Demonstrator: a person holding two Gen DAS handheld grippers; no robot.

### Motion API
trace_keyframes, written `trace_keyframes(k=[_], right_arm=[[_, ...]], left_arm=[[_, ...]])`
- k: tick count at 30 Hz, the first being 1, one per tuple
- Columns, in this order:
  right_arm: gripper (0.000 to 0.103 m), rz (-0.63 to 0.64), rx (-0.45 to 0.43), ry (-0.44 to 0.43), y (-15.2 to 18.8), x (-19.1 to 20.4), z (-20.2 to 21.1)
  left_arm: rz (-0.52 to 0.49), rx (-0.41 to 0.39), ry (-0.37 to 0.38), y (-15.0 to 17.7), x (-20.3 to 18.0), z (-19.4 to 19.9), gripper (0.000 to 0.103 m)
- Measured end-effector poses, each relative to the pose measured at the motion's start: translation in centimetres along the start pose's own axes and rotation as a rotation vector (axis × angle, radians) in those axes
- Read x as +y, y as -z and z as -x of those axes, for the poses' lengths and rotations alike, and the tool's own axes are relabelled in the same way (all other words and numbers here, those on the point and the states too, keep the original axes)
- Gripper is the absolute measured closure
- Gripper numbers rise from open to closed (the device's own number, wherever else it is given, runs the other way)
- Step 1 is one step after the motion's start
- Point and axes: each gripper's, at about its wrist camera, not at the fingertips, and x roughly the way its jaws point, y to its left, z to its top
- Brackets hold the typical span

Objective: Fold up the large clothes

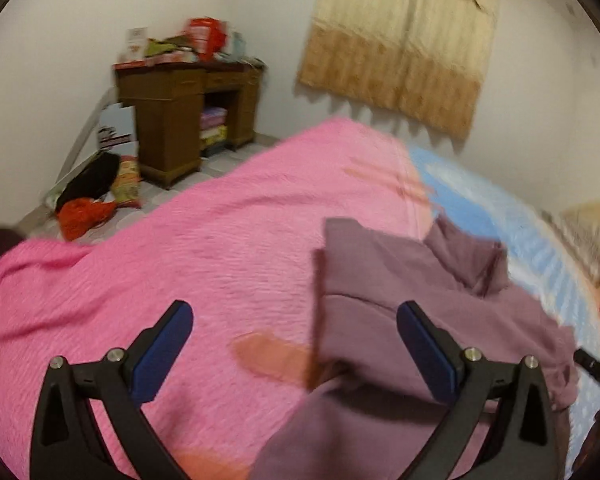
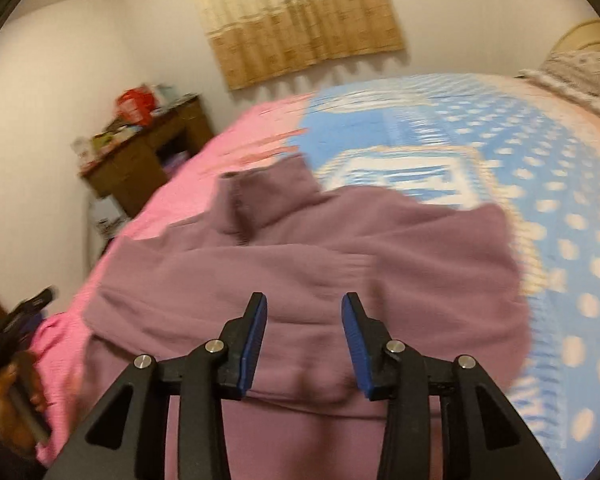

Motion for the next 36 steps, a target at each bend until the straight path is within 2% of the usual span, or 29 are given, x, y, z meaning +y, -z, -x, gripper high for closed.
trace_keyframes(k=[1, 2, 5, 6, 8, 11, 13, 17, 19, 21, 23, 25, 31, 36], right_arm=[[0.063, 0.011, 0.027, -0.031, 0.0, 0.4, -1.1], [0.062, 0.023, 0.051, -0.026, 0.2, 0.6, -2.1], [0.063, 0.026, 0.128, 0.044, 1.3, -0.3, -4.8], [0.063, 0.011, 0.151, 0.048, 1.9, -1.0, -5.2], [0.065, 0.035, 0.148, 0.01, 2.7, -2.0, -4.9], [0.065, 0.111, 0.171, 0.013, 3.0, -1.6, -4.8], [0.065, 0.136, 0.185, 0.018, 3.0, -1.2, -4.9], [0.063, 0.121, 0.216, -0.008, 2.2, -1.4, -4.4], [0.062, 0.083, 0.198, -0.066, 1.2, -1.5, -3.4], [0.055, 0.031, 0.169, -0.122, -0.1, -2.0, -2.4], [0.049, -0.035, 0.128, -0.152, -2.2, -2.6, -1.8], [0.047, -0.081, 0.126, -0.169, -4.3, -3.1, -2.3], [0.046, -0.114, 0.147, -0.109, -11.0, -4.3, -6.8], [0.046, -0.139, 0.188, -0.099, -15.9, -4.5, -12.0]], left_arm=[[-0.022, 0.018, -0.016, 0.2, -0.5, -1.0, 0.0], [-0.047, 0.049, -0.032, 0.9, -1.4, -2.2, 0.0], [-0.098, 0.116, -0.101, 3.1, -1.6, -5.5, 0.0], [-0.099, 0.131, -0.096, 3.8, -1.0, -5.6, 0.0], [-0.043, 0.186, -0.004, 4.7, 0.8, -6.6, 0.0], [0.002, 0.19, 0.058, 4.1, 1.8, -6.1, 0.0], [-0.026, 0.194, 0.042, 3.9, 1.8, -5.5, 0.0], [-0.024, 0.105, 0.042, 1.6, 1.7, -1.8, 0.0], [-0.035, 0.082, 0.074, -0.2, 0.7, -1.0, 0.0], [-0.063, 0.079, 0.092, -1.8, -0.1, -1.1, 0.0], [-0.1, 0.07, 0.102, -3.4, -1.5, -1.6, 0.0], [-0.127, 0.071, 0.127, -4.4, -3.0, -2.6, 0.0], [-0.129, 0.134, 0.218, -7.5, -8.1, -6.8, 0.0], [-0.132, 0.146, 0.258, -9.5, -11.6, -10.6, 0.0]])
